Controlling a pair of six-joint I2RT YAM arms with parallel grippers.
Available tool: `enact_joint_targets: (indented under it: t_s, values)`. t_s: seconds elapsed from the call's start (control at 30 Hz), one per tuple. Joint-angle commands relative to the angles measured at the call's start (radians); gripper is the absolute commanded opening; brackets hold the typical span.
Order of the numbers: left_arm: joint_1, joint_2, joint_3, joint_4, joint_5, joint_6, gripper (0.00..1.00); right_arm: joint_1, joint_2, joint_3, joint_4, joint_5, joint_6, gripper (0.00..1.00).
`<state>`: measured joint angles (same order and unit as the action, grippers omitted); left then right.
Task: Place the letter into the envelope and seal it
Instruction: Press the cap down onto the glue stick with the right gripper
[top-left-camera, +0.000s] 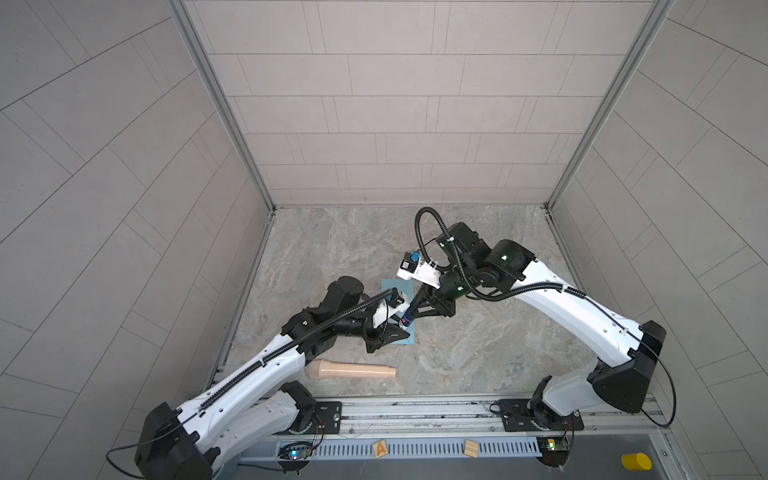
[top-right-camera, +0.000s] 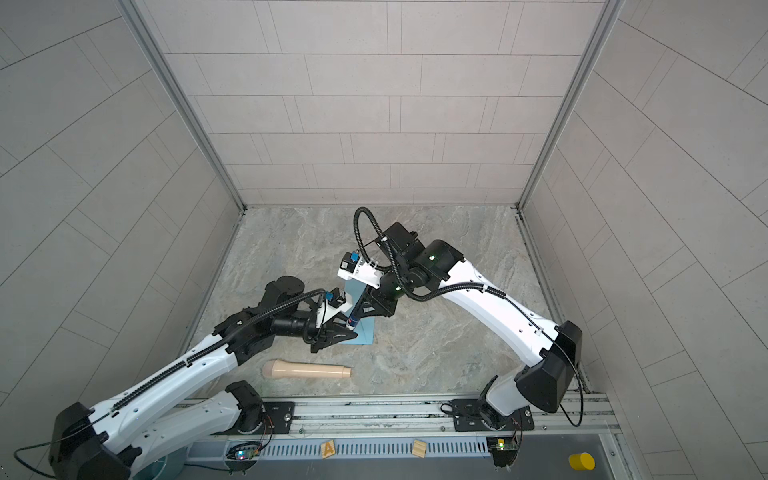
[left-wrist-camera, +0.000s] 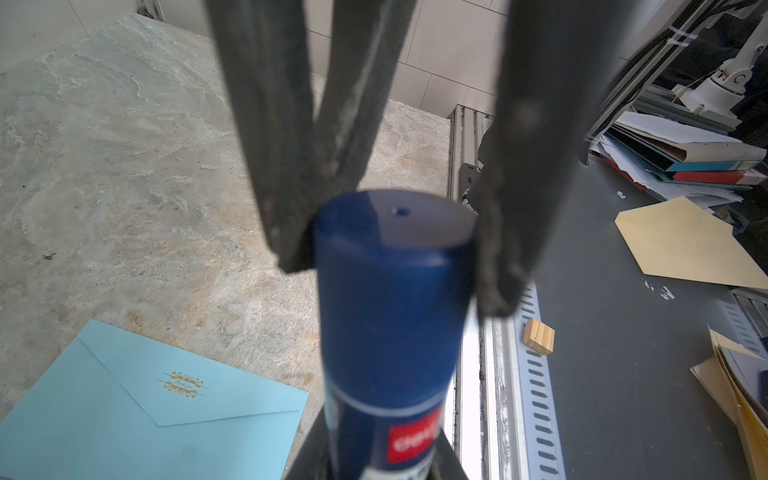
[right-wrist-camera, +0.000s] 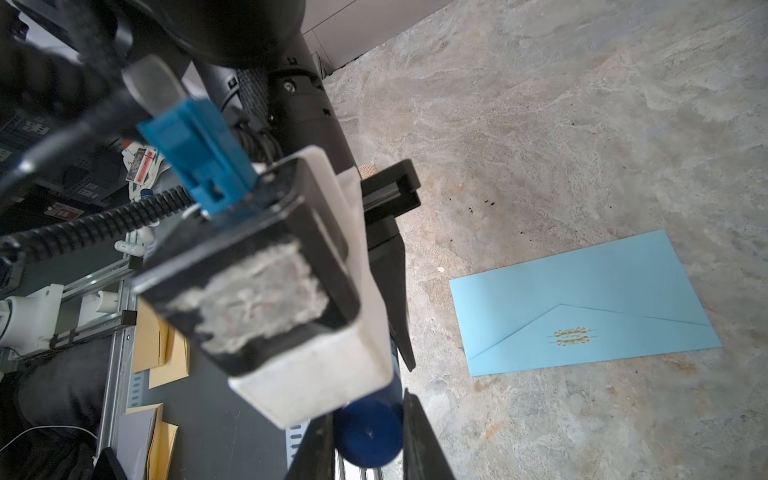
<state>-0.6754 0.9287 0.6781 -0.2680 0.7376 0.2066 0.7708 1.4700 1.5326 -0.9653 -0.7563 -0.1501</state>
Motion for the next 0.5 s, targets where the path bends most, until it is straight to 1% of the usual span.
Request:
enact_joint_targets:
  t_s: [0.0,0.47]
  values:
    - [0.011,-0.044,0.031,0.314,-0.052,-0.069,0.0,0.058,0.01,-0.072,-0.07,-0.08,0.03,0.03]
    - [0.012,-0.057,0.021,0.36,-0.078,-0.083,0.0,0.076,0.022,-0.204,0.027,-0.095,0.085,0.02]
